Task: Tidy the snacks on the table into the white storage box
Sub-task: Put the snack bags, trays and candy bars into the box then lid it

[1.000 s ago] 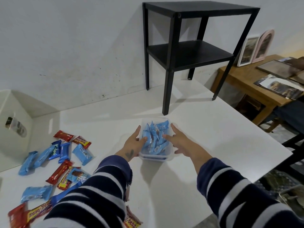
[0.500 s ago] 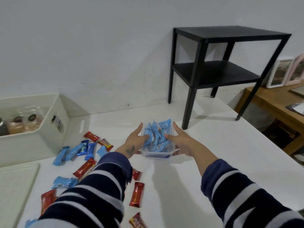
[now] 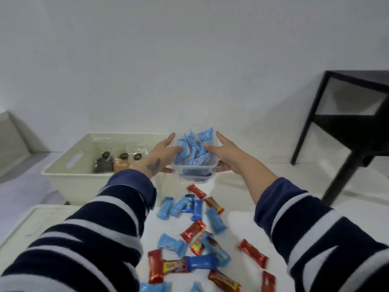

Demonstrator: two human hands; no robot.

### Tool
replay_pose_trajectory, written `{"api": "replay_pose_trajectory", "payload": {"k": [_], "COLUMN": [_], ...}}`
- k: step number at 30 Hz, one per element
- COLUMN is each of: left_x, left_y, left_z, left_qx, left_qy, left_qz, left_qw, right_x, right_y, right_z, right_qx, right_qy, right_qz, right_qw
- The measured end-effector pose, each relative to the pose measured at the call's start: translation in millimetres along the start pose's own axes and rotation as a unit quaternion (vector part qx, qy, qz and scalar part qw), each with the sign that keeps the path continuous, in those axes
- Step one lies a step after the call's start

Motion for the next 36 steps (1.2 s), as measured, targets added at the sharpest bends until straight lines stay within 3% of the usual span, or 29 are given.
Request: {"api": "replay_pose_trajectory", "payload": {"k": [6,11,16,24,30,32,34,36], "left_x": [-15.5,-35.4,-67.5,-102.2,-111.4,-113.7,-118.0,-121.1], "left_y": [142.5,201.9,219.1,195.1,182.6,178.1,176.2,176.4], "left_z": [24.6,70.7,122.5,184.0,204.6,206.9,203.1,201.7], "left_qx": [-0.045,-0.025,-0.019,-0.05,-0.031,-0.027,-0.042,-0.063], "left_qy": [0.054,0.106,0.158,0.268,0.307,0.295,0.267,0.257], "left_qz": [-0.029,-0.037,0.014,0.142,0.164,0.165,0.162,0.158], "left_qw": [0.997,0.993,0.987,0.952,0.937,0.941,0.949,0.951], "right_x": [-85.7,-140.5,-176.7,-204.8,-223.9,-226.9,-225.4,-215.6], "right_y": [-111.2,-173.8,-196.7,-202.5,-201.8,-196.3,-191.7,-196.3], "right_z": [43.8,33.7,3.3,-59.6,-57.3,-46.8,-21.8,-4.4], "right_qx": [-0.009,-0.005,0.018,0.118,0.256,0.341,0.432,0.544], "right_qy": [-0.026,-0.091,-0.155,-0.315,-0.247,-0.212,-0.119,-0.023], "right_qz": [0.031,0.059,0.064,0.057,0.062,0.031,-0.023,-0.039], "right_qw": [0.999,0.994,0.986,0.94,0.933,0.915,0.894,0.838]}}
Point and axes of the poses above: each hand's wrist, its own x-axis away from the middle knuckle, its own y-axis out of the back of the hand, z = x × y, the point moved 9 cm from there along -x, towards the middle knuckle, and after that the axes turned 13 degrees about z, right-handed, at the moved point
